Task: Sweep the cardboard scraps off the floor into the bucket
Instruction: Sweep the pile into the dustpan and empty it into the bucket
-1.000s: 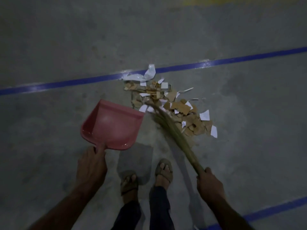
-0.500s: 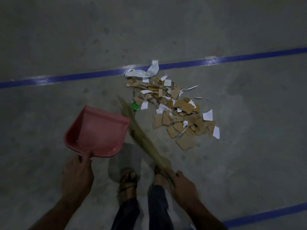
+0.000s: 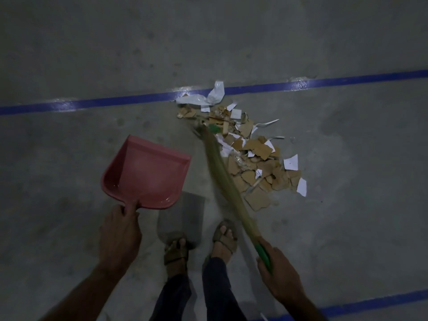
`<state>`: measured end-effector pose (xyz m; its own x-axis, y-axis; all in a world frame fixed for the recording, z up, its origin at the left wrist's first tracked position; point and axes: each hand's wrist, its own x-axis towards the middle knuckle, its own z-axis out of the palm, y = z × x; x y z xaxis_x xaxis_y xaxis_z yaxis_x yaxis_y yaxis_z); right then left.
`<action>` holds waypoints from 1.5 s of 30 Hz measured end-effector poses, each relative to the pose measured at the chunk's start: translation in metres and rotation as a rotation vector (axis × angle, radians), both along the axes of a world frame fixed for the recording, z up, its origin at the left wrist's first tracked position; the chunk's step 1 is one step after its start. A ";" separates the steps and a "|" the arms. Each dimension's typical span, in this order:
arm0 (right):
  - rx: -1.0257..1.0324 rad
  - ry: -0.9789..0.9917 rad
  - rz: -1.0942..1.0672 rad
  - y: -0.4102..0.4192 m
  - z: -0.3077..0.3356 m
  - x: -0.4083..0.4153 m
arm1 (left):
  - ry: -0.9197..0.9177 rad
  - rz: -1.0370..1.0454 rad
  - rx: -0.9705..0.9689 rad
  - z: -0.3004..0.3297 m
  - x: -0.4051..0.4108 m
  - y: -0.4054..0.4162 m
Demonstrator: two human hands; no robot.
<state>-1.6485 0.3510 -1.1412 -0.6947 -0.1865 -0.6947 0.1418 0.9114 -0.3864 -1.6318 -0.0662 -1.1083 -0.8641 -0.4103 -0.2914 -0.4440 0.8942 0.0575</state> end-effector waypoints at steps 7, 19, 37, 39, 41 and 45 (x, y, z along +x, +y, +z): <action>-0.113 0.014 0.212 -0.067 0.018 -0.052 | 0.093 0.091 -0.041 0.029 -0.035 -0.015; -0.200 -0.032 -0.044 -0.262 -0.055 -0.275 | 0.126 0.002 -0.083 -0.012 -0.113 -0.086; -0.170 -0.164 -0.417 -0.164 0.056 -0.108 | 0.048 -0.254 -0.037 -0.033 -0.234 -0.134; -0.173 -0.134 -0.263 -0.179 0.040 -0.118 | 0.010 -0.256 -0.051 -0.034 -0.232 -0.142; -0.146 -0.107 -0.198 -0.202 0.019 -0.142 | -0.040 -0.248 -0.058 -0.034 -0.226 -0.150; -0.124 -0.077 -0.190 -0.249 -0.014 -0.198 | -0.102 -0.312 -0.055 -0.036 -0.212 -0.164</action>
<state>-1.8466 0.1015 -1.1549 -0.6714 -0.1450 -0.7268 0.3395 0.8116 -0.4755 -1.8442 -0.2302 -1.1441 -0.9182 -0.1480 -0.3675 -0.1494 0.9885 -0.0249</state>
